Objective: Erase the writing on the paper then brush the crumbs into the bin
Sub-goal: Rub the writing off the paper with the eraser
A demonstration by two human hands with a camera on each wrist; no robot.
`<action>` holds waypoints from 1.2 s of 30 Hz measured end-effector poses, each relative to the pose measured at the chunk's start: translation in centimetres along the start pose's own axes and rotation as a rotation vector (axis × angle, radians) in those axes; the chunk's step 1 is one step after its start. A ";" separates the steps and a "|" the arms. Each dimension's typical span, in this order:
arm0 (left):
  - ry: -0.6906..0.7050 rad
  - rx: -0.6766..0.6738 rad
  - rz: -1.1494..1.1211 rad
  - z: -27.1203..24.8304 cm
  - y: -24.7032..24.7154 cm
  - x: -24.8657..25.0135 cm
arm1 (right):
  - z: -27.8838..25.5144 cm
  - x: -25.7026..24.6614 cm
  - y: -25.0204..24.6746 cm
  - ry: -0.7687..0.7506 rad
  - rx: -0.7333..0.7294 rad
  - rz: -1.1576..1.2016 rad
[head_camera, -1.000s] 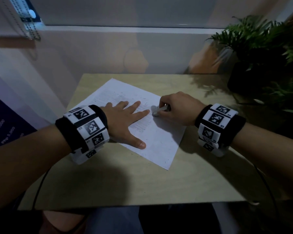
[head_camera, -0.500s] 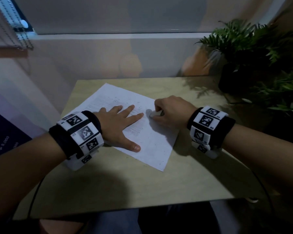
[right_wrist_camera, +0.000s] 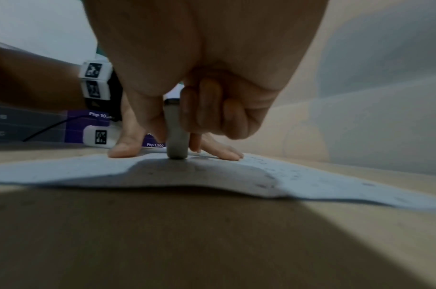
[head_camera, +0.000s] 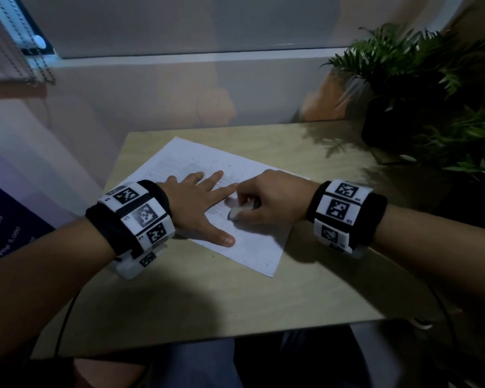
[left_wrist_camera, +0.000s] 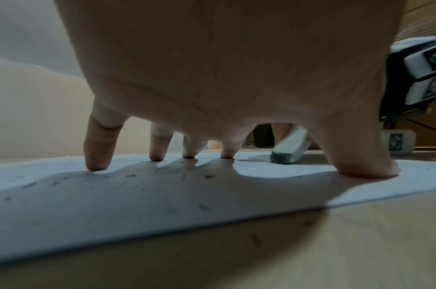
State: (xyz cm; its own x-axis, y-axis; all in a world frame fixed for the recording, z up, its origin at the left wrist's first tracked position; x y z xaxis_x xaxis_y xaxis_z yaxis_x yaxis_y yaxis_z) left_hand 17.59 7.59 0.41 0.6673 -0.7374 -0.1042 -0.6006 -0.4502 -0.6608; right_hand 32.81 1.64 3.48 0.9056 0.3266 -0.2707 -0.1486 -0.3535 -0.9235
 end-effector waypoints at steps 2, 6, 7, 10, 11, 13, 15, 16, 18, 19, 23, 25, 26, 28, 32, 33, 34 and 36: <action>0.000 0.003 0.003 0.0 0.0 0.1 | 0.1 1.7 -0.7 0.173 0.085 -0.016; -0.005 0.020 0.006 -0.1 0.0 0.0 | -0.1 1.6 -0.5 0.155 0.132 -0.051; 0.000 0.018 0.002 -0.1 0.0 0.0 | -0.2 0.8 -0.2 0.074 0.083 -0.019; 0.010 0.015 -0.014 0.1 0.0 0.0 | -0.4 0.0 0.1 -0.004 -0.035 0.042; 0.007 0.016 -0.012 0.1 0.0 0.0 | -0.2 0.4 -0.1 0.042 -0.009 0.040; 0.002 0.021 -0.009 0.0 0.0 0.0 | -0.1 1.4 -0.5 0.166 0.099 -0.021; 0.005 0.023 -0.011 0.0 0.0 0.0 | -0.2 1.4 -0.4 0.196 0.155 -0.064; 0.010 0.024 -0.012 0.0 0.0 0.0 | -0.4 0.9 -0.2 0.154 0.139 -0.055; 0.020 0.027 -0.024 0.0 0.0 0.0 | -0.6 -0.8 0.3 0.013 0.049 -0.016; 0.023 0.030 -0.030 0.0 0.0 0.1 | -0.7 -1.5 0.6 -0.034 0.002 0.001; 0.006 0.039 -0.012 0.0 0.0 0.2 | -0.5 -0.3 -0.1 0.118 0.091 -0.036; -0.005 0.045 -0.007 -0.1 0.0 0.1 | -0.6 0.4 -0.4 0.177 0.150 -0.113; -0.004 0.045 -0.007 -0.1 0.0 0.2 | -0.7 0.0 -0.3 0.138 0.140 -0.117; 0.009 0.038 -0.019 -0.2 0.0 0.2 | -0.9 -1.3 0.1 0.009 0.078 -0.061; 0.010 0.039 -0.020 -0.3 -0.1 0.3 | -0.5 -0.9 0.2 0.032 0.040 -0.011; 0.002 0.042 -0.011 -0.3 0.0 0.3 | -0.4 -0.3 0.0 0.105 0.074 -0.034; -0.005 0.045 -0.004 -0.3 0.0 0.2 | -0.4 0.3 -0.2 0.171 0.113 -0.072; -0.006 0.046 -0.002 -0.3 0.0 0.2 | -0.5 0.2 -0.2 0.166 0.149 -0.137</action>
State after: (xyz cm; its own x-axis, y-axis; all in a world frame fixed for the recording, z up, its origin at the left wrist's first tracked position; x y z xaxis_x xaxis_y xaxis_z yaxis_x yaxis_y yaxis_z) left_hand 17.59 7.32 0.63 0.6714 -0.7333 -0.1072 -0.5783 -0.4280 -0.6946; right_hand 33.18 1.37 3.73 0.9723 0.2094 -0.1036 -0.0659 -0.1793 -0.9816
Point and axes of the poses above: each hand's wrist, its own z-axis towards the middle knuckle, its own y-axis out of the palm, x = y × z, the point moved 5 cm from there along z, towards the middle knuckle, and after that the axes turned 13 degrees about -x, right-handed, at the moved point
